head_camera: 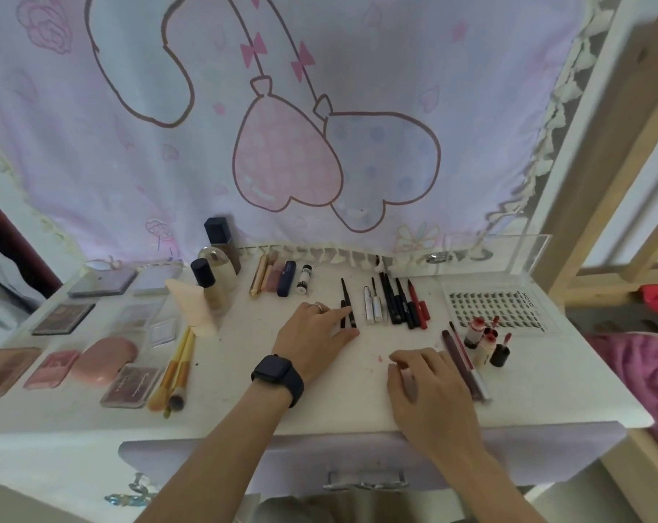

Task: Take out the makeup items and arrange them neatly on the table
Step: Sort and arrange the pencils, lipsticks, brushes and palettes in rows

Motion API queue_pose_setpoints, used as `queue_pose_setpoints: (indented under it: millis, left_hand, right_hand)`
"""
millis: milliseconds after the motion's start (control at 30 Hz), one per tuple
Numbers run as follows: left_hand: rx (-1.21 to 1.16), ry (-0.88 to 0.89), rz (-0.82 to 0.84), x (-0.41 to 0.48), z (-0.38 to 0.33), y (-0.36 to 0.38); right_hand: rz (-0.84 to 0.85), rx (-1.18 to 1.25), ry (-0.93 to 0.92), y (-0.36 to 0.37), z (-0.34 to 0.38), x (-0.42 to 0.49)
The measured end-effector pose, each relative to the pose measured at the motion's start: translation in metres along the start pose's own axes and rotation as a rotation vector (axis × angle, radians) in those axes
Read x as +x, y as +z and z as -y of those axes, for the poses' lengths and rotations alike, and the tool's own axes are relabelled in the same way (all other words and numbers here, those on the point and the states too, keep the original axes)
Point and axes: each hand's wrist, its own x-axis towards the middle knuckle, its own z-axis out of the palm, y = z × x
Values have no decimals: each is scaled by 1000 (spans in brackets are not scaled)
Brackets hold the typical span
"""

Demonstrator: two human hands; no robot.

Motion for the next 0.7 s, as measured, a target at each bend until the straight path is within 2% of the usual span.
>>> queue_pose_setpoints:
  millis: [267, 700]
  left_hand:
    - [94, 43, -20, 8, -8, 8]
    - [47, 42, 2, 12, -16, 6]
  right_hand:
    - [-12, 47, -24, -2, -1, -2]
    - [-11, 49, -11, 0, -3, -3]
